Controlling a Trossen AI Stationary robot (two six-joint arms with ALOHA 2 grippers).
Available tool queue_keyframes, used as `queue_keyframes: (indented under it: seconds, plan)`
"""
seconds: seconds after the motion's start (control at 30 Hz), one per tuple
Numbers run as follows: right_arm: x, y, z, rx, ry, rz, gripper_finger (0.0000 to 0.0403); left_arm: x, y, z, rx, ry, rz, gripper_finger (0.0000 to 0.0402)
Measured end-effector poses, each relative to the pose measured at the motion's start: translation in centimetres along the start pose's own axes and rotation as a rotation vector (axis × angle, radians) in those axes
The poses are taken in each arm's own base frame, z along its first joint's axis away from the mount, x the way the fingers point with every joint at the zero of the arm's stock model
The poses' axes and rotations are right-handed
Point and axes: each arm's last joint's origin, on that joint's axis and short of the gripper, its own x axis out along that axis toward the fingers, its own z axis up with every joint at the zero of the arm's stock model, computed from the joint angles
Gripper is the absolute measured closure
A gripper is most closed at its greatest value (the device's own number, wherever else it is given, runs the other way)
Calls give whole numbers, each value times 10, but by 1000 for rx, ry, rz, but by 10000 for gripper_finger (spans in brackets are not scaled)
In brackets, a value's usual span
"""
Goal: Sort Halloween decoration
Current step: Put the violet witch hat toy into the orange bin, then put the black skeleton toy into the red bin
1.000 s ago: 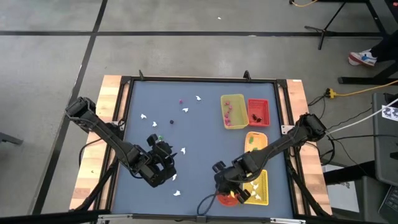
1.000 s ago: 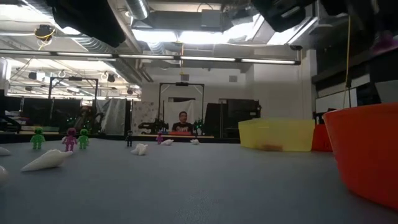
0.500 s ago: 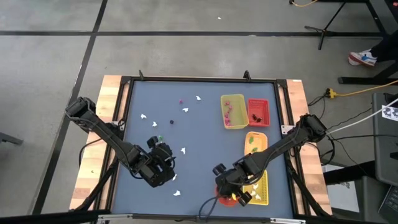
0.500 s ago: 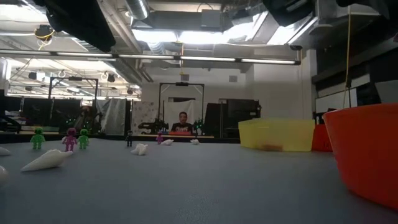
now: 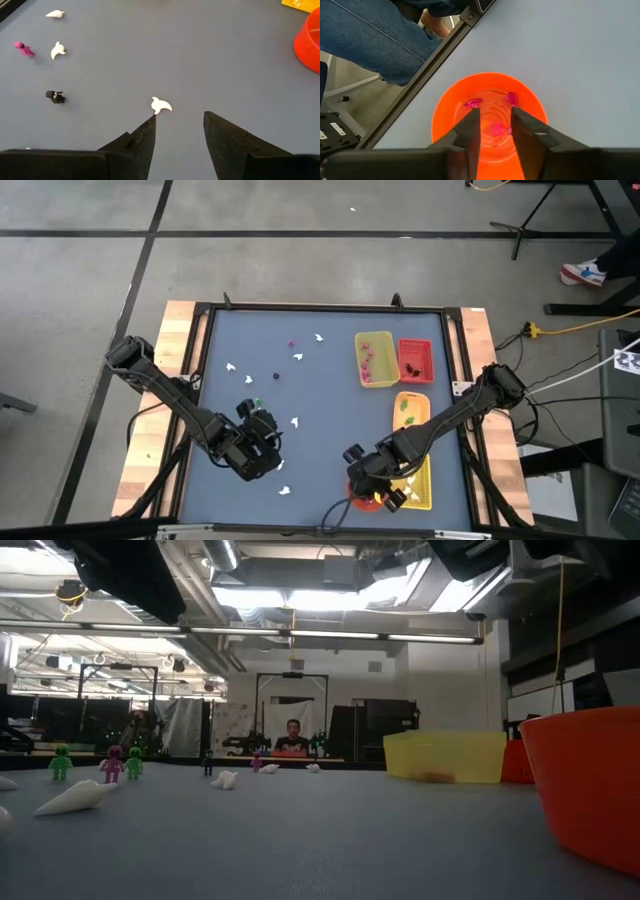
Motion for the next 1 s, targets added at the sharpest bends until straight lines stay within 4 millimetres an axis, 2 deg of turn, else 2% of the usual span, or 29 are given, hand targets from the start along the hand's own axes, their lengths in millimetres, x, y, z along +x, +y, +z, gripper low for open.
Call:
queue_keyframes:
  seconds: [0.17, 0.3, 0.77, 0.9, 1.0]
  plan:
    - [0, 0, 0, 0, 0, 0, 252, 0, 0, 0, 0, 0, 0, 251]
    - [0, 0, 0, 0, 0, 0, 239, 0, 0, 0, 0, 0, 0, 251]
    - [0, 0, 0, 1, 2, -10, 237, 1, 1, 1, -6, -6, 7, 251]
    - [-1, 0, -2, 3, 18, -8, 237, 7, 6, 8, -34, -7, 33, 251]
    - [-10, 2, -5, 0, 37, -9, 237, 15, 12, 16, -56, -3, 63, 251]
